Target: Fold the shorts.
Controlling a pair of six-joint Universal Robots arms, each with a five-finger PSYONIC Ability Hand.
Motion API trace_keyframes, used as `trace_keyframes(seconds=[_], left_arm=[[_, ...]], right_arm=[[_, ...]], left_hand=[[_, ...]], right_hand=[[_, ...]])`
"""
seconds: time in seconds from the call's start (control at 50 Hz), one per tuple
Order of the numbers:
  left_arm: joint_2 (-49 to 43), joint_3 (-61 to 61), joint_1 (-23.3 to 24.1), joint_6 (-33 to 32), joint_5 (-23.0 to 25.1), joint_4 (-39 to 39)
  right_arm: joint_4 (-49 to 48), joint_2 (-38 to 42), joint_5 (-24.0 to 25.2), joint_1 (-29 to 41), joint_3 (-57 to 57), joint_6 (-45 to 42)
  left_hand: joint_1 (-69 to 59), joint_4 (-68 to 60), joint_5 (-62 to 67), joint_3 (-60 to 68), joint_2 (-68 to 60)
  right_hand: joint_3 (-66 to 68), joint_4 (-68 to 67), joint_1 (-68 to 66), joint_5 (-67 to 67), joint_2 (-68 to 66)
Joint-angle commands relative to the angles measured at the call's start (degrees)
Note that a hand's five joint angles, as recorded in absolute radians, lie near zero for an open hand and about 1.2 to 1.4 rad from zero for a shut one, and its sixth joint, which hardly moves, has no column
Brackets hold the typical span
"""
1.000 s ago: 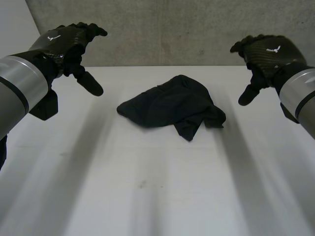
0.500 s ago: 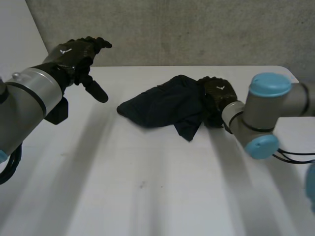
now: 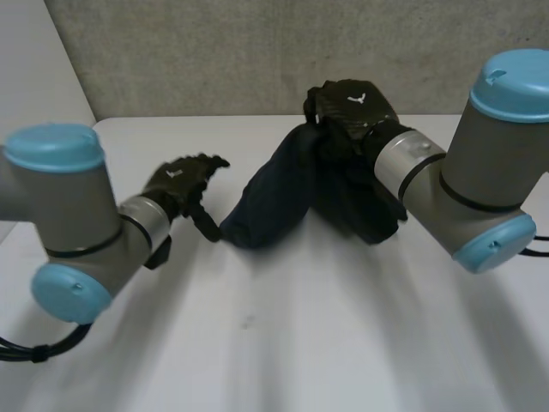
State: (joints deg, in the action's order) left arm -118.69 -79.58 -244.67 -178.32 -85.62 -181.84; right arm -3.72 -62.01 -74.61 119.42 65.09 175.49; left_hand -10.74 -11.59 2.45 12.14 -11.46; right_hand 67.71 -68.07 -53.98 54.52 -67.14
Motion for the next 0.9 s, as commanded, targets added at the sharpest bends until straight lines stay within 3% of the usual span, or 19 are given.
trace_keyframes(seconds=[0.02,0.14,0.34,0.42,0.9], left_arm=[[-5.1,1.9,1.6,0.7,-0.7,-1.4],[-7.3,0.4,5.6,0.8,-0.9,1.1],[3.0,-9.5,3.8,0.8,-8.2,0.5],[4.3,-12.7,3.8,0.5,-7.6,-2.2],[-8.9,-6.0,10.3,0.8,-6.3,-14.3]], right_arm=[[0.7,-2.8,-0.5,2.2,4.9,-0.1],[0.6,-4.8,-3.4,2.5,5.9,-0.1],[0.9,-3.8,-7.7,2.5,6.3,0.0],[1.0,-4.1,-7.7,2.7,6.4,0.6],[7.2,-8.9,-7.5,5.7,7.0,10.8]], left_hand=[[0.0,0.9,-1.7,-1.4,0.7],[-0.6,0.2,-1.1,-0.7,0.1],[-3.0,-2.2,1.3,1.6,-2.3],[-3.0,-2.2,1.3,1.6,-2.3],[-2.8,-2.0,1.1,1.4,-2.1]], right_hand=[[12.3,-11.9,-26.0,15.5,-12.9],[12.3,-11.9,-26.0,15.5,-12.9],[12.3,-11.9,-26.0,15.5,-12.9],[12.3,-11.9,-26.0,15.5,-12.9],[12.3,-11.9,-26.0,15.5,-12.9]])
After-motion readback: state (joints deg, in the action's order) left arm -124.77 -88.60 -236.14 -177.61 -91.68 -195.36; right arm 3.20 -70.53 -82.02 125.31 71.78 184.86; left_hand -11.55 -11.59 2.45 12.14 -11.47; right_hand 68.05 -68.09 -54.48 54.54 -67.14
